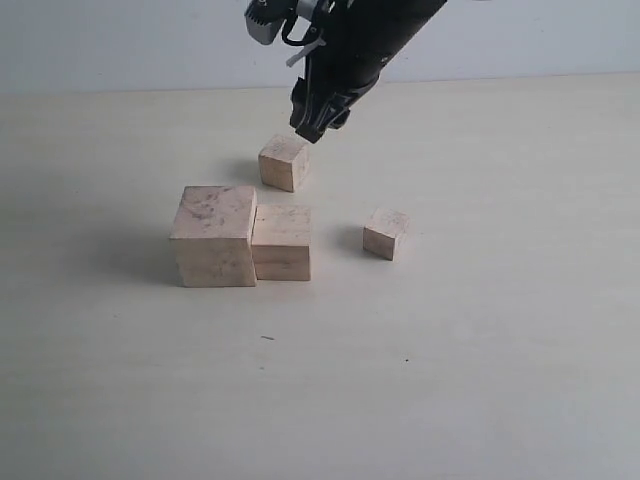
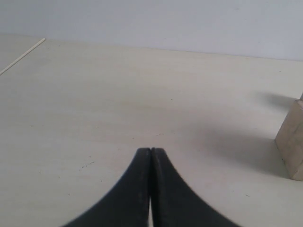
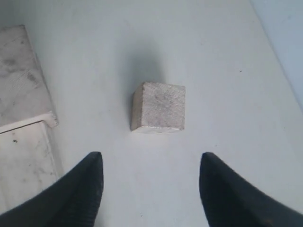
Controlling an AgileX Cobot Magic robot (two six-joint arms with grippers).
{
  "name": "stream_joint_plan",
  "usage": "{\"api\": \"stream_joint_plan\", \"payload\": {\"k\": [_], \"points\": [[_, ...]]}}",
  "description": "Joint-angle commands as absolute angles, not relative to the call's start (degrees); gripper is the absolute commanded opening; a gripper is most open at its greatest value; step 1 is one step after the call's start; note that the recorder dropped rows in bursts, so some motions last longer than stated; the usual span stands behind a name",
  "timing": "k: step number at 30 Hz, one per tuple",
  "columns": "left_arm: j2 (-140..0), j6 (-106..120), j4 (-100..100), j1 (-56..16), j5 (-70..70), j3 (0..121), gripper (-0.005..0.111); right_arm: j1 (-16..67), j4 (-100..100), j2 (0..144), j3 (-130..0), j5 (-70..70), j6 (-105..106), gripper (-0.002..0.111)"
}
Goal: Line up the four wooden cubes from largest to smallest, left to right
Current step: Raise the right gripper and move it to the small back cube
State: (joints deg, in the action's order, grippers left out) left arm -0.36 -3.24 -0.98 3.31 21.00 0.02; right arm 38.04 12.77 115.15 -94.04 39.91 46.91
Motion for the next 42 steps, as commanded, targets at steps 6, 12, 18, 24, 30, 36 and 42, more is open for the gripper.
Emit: {"api": "stream_joint_plan", "payload": {"k": [6, 12, 18, 24, 30, 36, 42], "points": [[0.00, -3.28, -0.87, 3.23, 20.41, 0.00, 0.000, 36.82, 14.49, 117.04, -93.96, 35.25, 46.41, 0.068], [0.00, -3.28, -0.87, 3.23, 20.41, 0.00, 0.000, 33.10, 22.84, 119.40, -93.96, 31.13, 46.51, 0.079], [0.00, -3.28, -0.87, 3.23, 20.41, 0.00, 0.000, 30.51, 41.78, 123.63, -94.19, 31.79, 60.41, 0.079], [0.00, -3.28, -0.87, 3.23, 20.41, 0.00, 0.000, 30.51, 57.20, 127.39, -94.19, 35.22, 87.95, 0.079], [0.00, -3.28, -0.87, 3.23, 20.41, 0.00, 0.000, 30.51, 60.97, 131.07, -95.43, 32.42, 92.62, 0.079], [0.00, -3.28, -0.87, 3.23, 20.41, 0.00, 0.000, 30.19, 62.28, 133.90, -99.87, 33.11, 92.44, 0.079], [0.00, -3.28, -0.87, 3.23, 20.41, 0.00, 0.000, 28.79, 63.73, 135.70, -101.76, 33.14, 92.44, 0.079]]}}
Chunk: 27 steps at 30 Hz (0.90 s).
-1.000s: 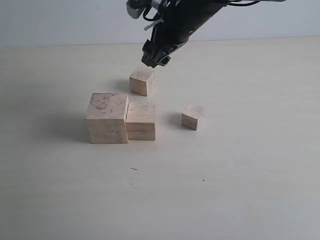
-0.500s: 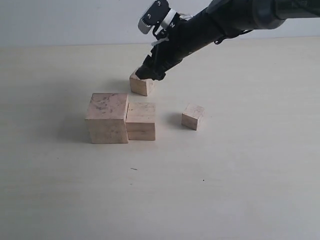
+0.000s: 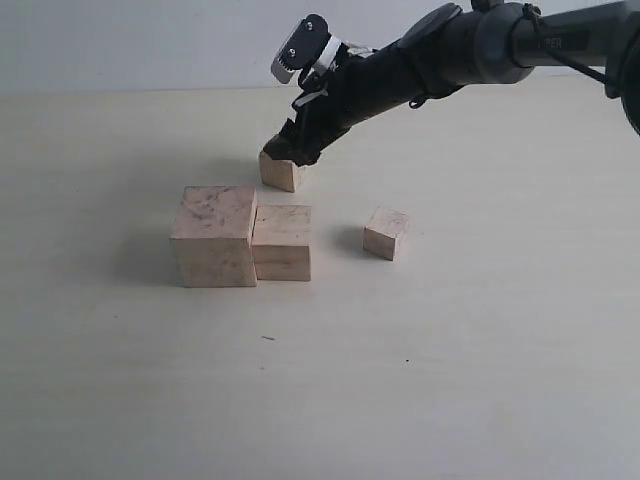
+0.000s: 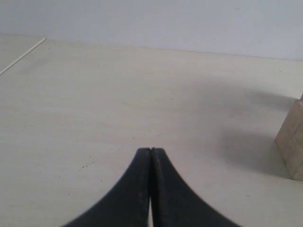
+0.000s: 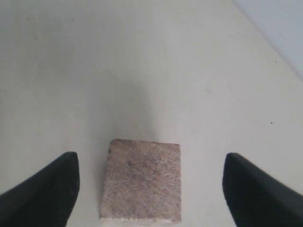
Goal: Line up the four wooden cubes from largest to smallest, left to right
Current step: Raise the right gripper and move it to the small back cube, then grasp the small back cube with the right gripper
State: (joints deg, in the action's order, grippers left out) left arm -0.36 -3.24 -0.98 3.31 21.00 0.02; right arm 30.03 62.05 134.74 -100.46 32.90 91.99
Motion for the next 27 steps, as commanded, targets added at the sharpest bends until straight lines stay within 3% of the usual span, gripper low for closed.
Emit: {"api": "stream_joint_plan", "payload": {"k": [1, 27], "points": [[0.00, -3.28, -0.87, 3.23, 20.41, 0.00, 0.000, 28.31, 64.55, 136.10, -101.76, 33.35, 92.44, 0.079], [0.00, -3.28, -0.87, 3.23, 20.41, 0.00, 0.000, 26.04, 74.61, 139.11, -104.15, 46.30, 97.63, 0.079]]}}
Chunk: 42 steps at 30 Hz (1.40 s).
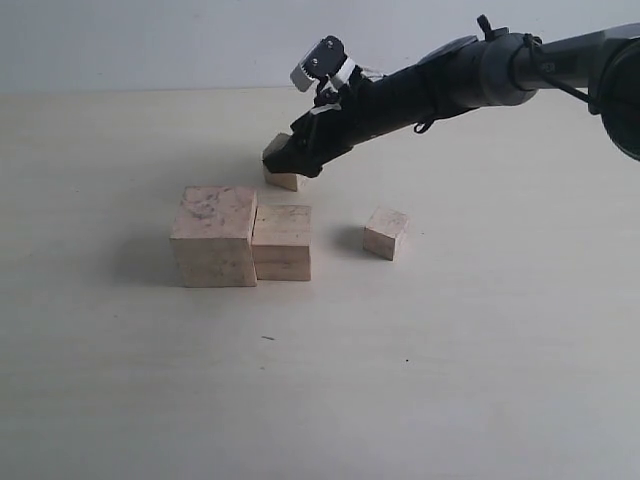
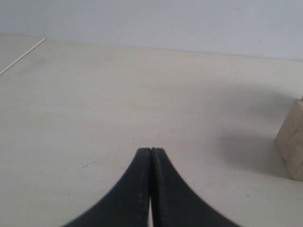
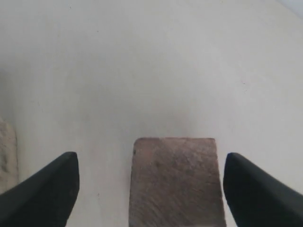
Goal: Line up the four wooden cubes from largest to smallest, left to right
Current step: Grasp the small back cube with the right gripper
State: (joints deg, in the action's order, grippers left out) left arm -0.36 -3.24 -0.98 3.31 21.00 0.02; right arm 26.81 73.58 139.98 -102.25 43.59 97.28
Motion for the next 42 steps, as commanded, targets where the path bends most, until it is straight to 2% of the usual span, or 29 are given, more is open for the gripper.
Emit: {"api": "stream_joint_plan", "payload": {"k": [1, 30, 33, 36, 39, 40, 42], "points": [[0.00, -3.28, -0.87, 3.23, 20.41, 0.00, 0.000, 25.86, 74.61, 139.09, -104.53, 46.80, 97.49, 0.079], [0.00, -3.28, -0.87, 3.23, 20.41, 0.00, 0.000, 25.57, 72.70, 143.86, -105.11, 46.33, 99.38, 0.077], [0.00, -3.28, -0.87, 3.23, 20.41, 0.00, 0.000, 25.44, 71.94, 143.71, -105.11, 45.08, 99.38, 0.061], [0.00, -3.28, -0.87, 3.23, 20.41, 0.00, 0.000, 25.04, 71.29, 142.67, -105.11, 45.08, 96.27, 0.036], [0.00, -3.28, -0.87, 3.23, 20.41, 0.00, 0.000, 24.18, 68.32, 140.47, -105.11, 45.76, 92.49, 0.006], [0.00, -3.28, -0.87, 3.23, 20.41, 0.00, 0.000, 23.78, 66.17, 139.31, -105.11, 45.93, 90.92, 0.000], [0.00, -3.28, -0.87, 3.23, 20.41, 0.00, 0.000, 22.76, 61.03, 136.78, -105.11, 46.21, 88.39, 0.000]]}}
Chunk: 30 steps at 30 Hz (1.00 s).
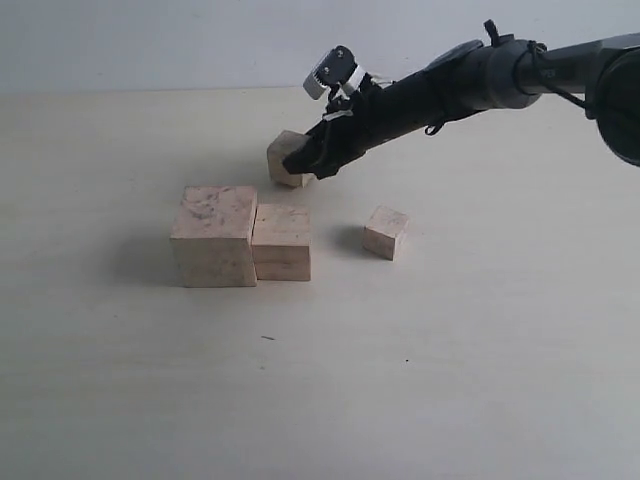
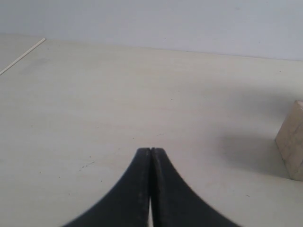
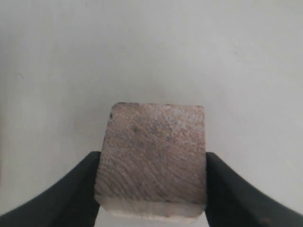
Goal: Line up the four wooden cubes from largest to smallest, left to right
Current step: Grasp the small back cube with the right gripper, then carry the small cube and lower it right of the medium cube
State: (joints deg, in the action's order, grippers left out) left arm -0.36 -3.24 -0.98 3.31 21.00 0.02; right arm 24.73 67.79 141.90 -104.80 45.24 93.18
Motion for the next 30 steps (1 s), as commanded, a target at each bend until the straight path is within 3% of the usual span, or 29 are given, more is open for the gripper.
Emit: {"api": "stream_joint_plan", "payload": {"k": [1, 10, 30], "points": [[0.00, -3.28, -0.87, 3.23, 20.41, 0.00, 0.000, 22.07, 59.48, 135.71, -105.11, 46.99, 87.41, 0.000], [0.00, -3.28, -0.87, 3.23, 20.41, 0.00, 0.000, 14.28, 55.17, 126.29, -105.11, 69.96, 85.53, 0.000], [0.00, -3.28, -0.87, 3.23, 20.41, 0.00, 0.000, 15.36, 52.66, 118.58, -97.91, 69.96, 75.81, 0.000]]}}
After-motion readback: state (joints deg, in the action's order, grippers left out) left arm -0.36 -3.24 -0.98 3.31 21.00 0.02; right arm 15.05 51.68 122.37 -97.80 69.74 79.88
